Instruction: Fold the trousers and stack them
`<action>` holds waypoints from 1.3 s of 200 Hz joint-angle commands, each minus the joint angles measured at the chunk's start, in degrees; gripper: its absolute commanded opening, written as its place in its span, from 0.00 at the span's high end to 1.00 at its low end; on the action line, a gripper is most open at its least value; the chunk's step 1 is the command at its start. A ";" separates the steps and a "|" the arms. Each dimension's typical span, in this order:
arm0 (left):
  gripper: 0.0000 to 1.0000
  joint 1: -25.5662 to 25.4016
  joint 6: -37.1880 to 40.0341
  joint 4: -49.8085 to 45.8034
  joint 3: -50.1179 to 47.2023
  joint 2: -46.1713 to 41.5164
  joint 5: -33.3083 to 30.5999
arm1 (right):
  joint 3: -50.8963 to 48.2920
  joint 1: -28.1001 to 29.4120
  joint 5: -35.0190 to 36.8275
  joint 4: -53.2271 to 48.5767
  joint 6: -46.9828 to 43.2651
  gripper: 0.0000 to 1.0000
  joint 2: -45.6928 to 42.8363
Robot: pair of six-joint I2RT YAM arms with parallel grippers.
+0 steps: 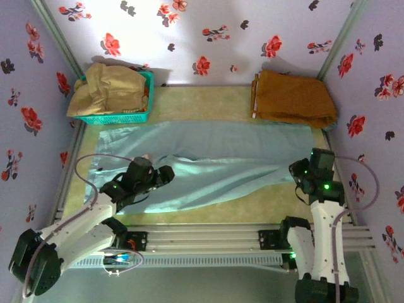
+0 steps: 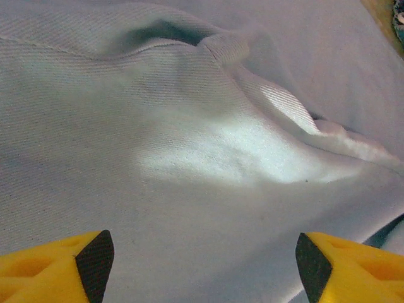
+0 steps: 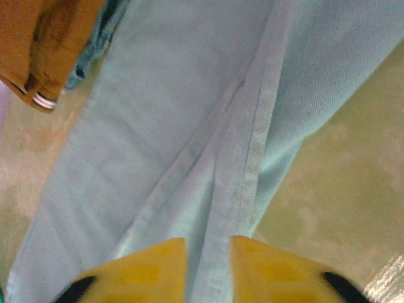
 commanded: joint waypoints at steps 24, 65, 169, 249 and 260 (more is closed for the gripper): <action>0.21 -3.02 0.11 -0.31 0.79 -0.01 2.15 | -5.18 1.72 -7.10 3.76 -2.15 0.47 7.86; 0.21 -4.15 -1.12 2.16 -0.21 1.68 1.75 | -6.96 1.78 -6.11 15.43 -1.61 0.45 19.59; 0.20 -4.06 1.23 4.72 1.54 6.74 1.72 | -8.37 2.49 -2.23 24.11 0.58 0.50 28.02; 0.20 -4.05 0.52 4.78 0.78 5.46 1.87 | -10.79 2.99 -1.10 29.87 3.84 0.56 23.09; 0.20 -4.05 0.22 4.95 0.46 5.24 1.95 | -10.38 3.31 -1.11 29.97 3.09 0.57 23.91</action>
